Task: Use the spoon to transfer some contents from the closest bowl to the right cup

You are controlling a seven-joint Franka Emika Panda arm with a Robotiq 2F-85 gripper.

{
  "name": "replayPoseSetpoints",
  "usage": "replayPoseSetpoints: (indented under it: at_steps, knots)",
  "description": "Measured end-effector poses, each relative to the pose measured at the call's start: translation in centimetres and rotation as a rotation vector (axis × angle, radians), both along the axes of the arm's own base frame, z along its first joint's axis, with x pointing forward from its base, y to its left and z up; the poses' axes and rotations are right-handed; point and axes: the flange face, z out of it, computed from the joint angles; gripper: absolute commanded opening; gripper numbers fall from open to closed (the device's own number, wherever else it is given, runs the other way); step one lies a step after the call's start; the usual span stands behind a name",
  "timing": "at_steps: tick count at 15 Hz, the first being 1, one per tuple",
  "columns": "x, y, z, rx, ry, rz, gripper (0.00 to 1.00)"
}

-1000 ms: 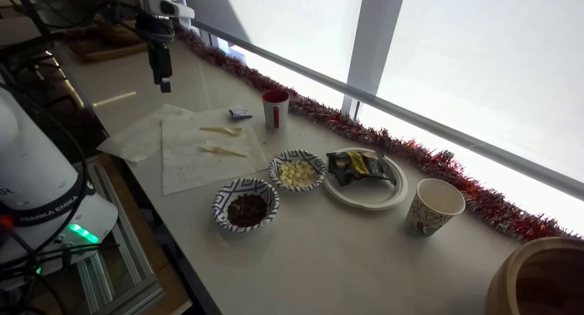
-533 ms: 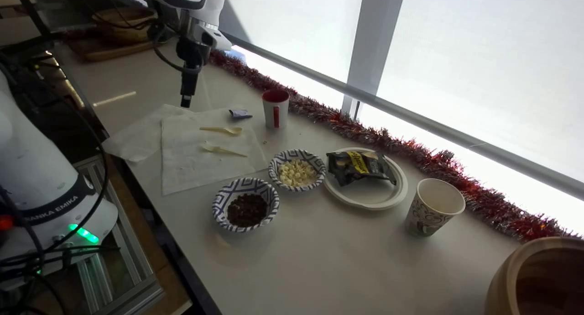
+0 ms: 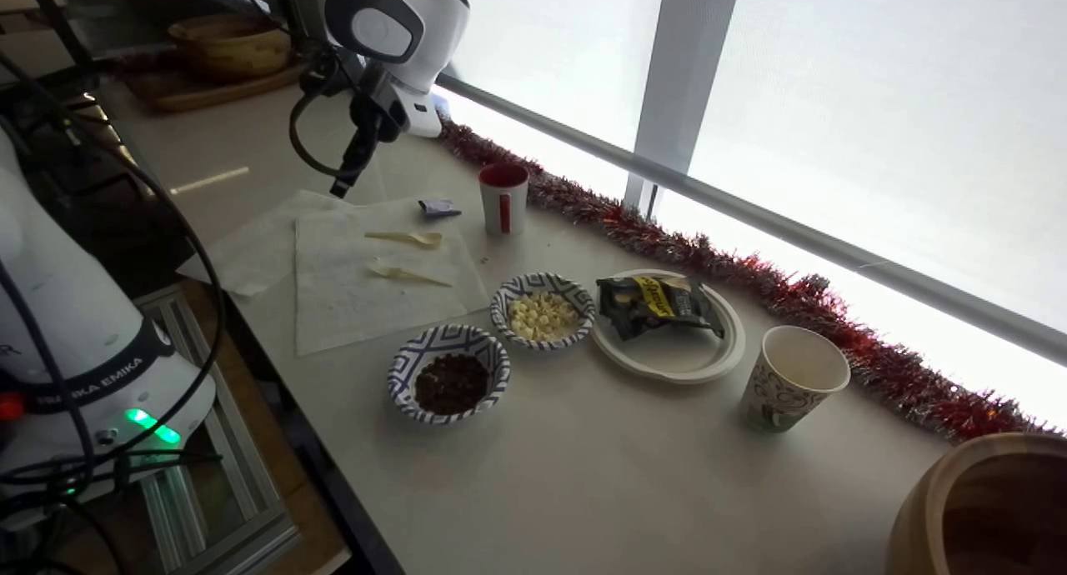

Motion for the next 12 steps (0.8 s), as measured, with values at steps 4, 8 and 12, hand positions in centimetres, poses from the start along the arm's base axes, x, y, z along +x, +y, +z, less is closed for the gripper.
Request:
replayPoseSetpoints:
  at_steps: [4, 8, 12]
  knots:
    - [0.20, 0.20, -0.42, 0.017, 0.000, -0.030, 1.00]
    - [0.21, 0.17, -0.42, 0.018, -0.001, -0.032, 1.00]
    - [0.58, -0.49, -0.40, 0.013, -0.021, -0.048, 1.00]
